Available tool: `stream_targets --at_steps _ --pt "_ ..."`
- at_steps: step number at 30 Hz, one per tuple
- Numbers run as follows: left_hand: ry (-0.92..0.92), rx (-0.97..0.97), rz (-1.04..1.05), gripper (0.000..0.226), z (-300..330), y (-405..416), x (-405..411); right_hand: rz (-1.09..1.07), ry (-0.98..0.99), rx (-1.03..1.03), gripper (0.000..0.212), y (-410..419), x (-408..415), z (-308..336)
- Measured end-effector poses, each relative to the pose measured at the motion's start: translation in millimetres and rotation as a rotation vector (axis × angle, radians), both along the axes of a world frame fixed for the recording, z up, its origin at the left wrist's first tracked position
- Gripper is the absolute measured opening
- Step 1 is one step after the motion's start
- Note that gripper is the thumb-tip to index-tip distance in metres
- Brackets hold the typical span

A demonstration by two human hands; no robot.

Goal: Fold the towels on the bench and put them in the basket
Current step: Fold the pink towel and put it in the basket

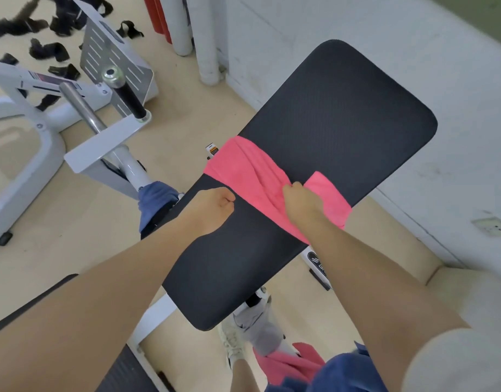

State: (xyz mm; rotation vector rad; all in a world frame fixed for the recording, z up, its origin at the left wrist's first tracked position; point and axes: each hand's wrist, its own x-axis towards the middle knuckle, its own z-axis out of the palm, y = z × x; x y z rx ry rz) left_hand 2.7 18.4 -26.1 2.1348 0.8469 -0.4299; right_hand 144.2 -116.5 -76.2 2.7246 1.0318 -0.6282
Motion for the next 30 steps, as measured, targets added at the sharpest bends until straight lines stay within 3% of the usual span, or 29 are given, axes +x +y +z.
stream_targets --at_steps 6,10,13,16,20,23,25,30 --pt "-0.202 0.066 -0.106 0.039 45 -12 -23 0.131 -0.014 0.278 0.033 -10 -45 70" --pt "-0.348 0.287 -0.342 0.061 89 -34 -56 0.320 -0.038 0.495 0.021 -31 -94 131" --pt "-0.502 0.347 -0.425 0.054 116 -48 -100 0.357 -0.024 0.710 0.010 -56 -143 164" --pt "-0.639 0.186 -0.446 0.045 137 -66 -157 0.254 0.035 0.907 0.013 -88 -201 185" --pt "-0.625 0.073 -0.440 0.015 137 -104 -232 0.140 0.002 1.003 0.017 -136 -291 194" --pt "-0.625 0.019 -0.416 0.015 130 -144 -278 0.001 -0.006 1.131 0.028 -170 -353 188" --pt "-0.611 -0.041 -0.430 0.011 130 -173 -302 -0.191 0.108 1.187 0.016 -197 -388 184" --pt "-0.544 -0.264 -0.412 0.031 130 -242 -340 -0.477 0.287 1.399 0.034 -259 -444 194"
